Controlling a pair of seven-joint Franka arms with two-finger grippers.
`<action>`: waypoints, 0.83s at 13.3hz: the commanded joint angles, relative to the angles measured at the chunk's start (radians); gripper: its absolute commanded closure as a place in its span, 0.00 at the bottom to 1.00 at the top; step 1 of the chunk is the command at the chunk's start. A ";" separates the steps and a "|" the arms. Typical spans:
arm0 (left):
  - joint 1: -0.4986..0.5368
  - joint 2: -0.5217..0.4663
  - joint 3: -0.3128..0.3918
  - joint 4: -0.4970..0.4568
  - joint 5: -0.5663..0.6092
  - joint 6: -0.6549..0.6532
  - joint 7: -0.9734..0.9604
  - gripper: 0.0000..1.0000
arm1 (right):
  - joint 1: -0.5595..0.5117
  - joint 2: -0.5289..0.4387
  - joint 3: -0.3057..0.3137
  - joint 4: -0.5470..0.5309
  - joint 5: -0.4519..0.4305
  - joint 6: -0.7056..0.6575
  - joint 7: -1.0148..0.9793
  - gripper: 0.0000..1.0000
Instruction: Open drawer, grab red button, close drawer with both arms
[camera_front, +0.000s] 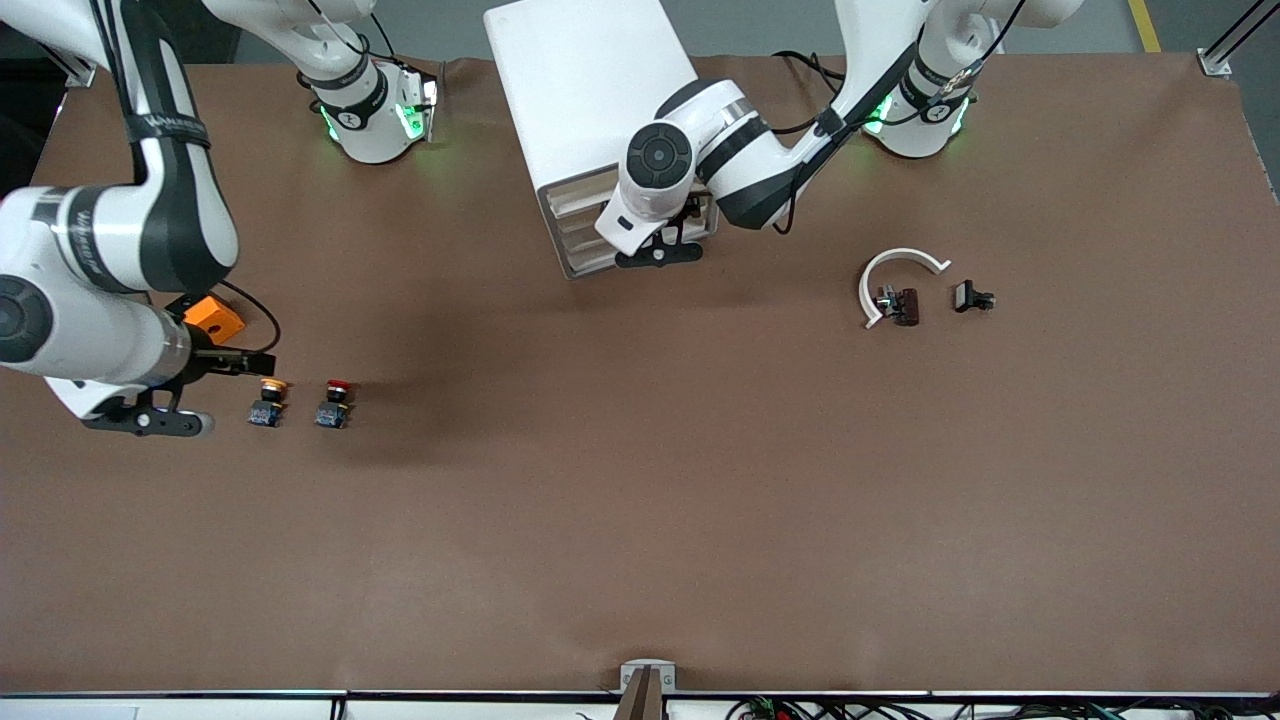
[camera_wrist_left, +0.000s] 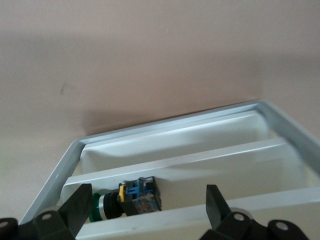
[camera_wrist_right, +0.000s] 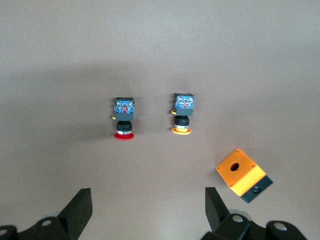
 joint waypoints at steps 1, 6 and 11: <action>-0.021 -0.008 0.066 0.051 0.016 -0.026 -0.003 0.00 | -0.037 -0.077 0.006 -0.001 0.008 -0.039 -0.074 0.00; -0.016 -0.034 0.188 0.111 0.071 -0.029 0.000 0.00 | -0.058 -0.181 0.002 -0.001 0.009 -0.097 -0.114 0.00; 0.122 -0.078 0.231 0.151 0.141 -0.057 0.054 0.00 | -0.068 -0.197 0.002 0.005 0.008 -0.112 -0.153 0.00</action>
